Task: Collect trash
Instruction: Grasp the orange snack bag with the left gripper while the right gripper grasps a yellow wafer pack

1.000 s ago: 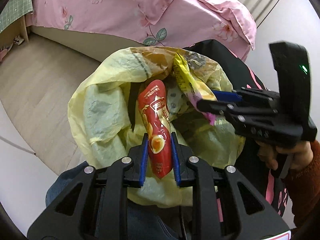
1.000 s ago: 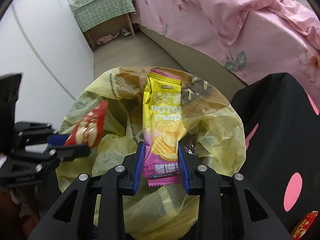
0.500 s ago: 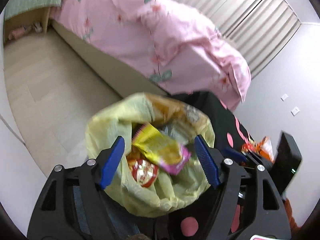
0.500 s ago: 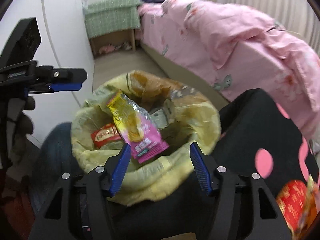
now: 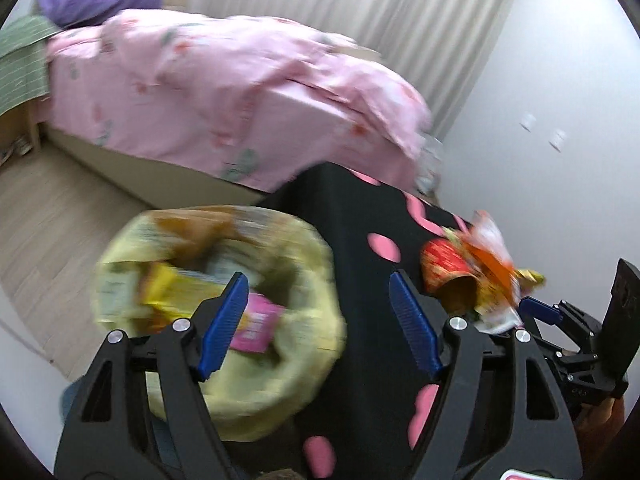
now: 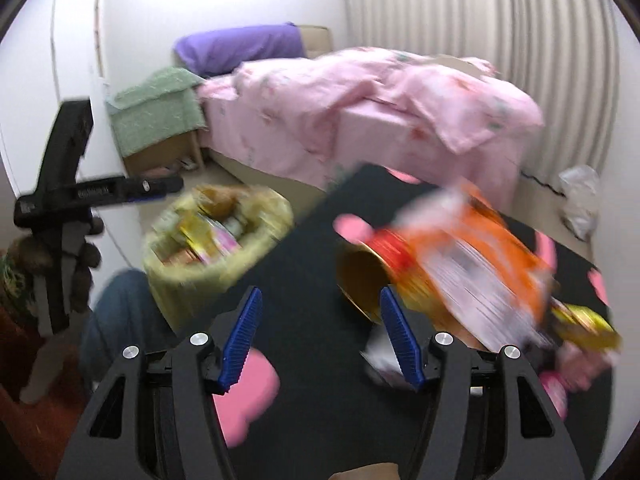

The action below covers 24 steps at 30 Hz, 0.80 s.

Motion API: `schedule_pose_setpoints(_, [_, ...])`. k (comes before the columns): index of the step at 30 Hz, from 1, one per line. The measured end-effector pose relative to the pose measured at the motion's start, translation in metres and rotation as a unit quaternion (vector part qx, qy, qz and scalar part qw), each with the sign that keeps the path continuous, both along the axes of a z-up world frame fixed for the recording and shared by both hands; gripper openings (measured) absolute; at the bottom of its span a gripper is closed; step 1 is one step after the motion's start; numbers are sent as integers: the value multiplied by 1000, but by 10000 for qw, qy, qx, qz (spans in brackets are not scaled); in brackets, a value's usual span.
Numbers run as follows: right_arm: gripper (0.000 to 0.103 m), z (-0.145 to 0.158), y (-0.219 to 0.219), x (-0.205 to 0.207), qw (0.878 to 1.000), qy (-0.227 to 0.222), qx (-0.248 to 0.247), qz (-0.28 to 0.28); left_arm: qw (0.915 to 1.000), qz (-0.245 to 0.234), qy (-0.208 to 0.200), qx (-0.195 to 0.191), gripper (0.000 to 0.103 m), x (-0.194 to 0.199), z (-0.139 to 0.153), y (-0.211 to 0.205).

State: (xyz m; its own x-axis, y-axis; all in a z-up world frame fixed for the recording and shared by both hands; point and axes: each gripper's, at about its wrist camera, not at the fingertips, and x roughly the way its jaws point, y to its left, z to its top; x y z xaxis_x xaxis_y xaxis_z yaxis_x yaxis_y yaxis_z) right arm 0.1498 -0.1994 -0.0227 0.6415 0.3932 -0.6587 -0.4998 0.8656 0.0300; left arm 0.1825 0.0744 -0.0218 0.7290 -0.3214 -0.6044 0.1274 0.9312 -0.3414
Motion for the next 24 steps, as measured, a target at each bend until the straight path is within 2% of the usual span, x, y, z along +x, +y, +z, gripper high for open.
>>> schedule_pose_setpoints(4, [58,-4,-53,-28,9973,-223,-318,-621,9975,-693,-80,144,69,6,3,-56])
schedule_pose_setpoints(9, [57,-16,-120,-42,9880,-114,-166,-1533,9877,-1540,-258,83,69,12,14,-118])
schedule_pose_setpoints(14, [57,-12,-156,-42,9751,-436,-326,-2149,9827,-1830,-261,-77,72,19,16,-155])
schedule_pose_setpoints(19, [57,-2,-168,1,9728,-1006,-927,-1868,9811,-1935,7,82,72,17,1,-174])
schedule_pose_setpoints(22, [56,-13,-168,42,9784,-807,-1262,-1422,9799,-1978,33,266,72,10,-3,-177])
schedule_pose_setpoints(23, [53,-17,-167,50,9794,-745,-1323,-1328,9799,-1965,44,335,72,8,-5,-176])
schedule_pose_setpoints(24, [37,-23,-167,58,9803,-665,-1379,-1251,9801,-1950,56,355,72,8,-6,-173])
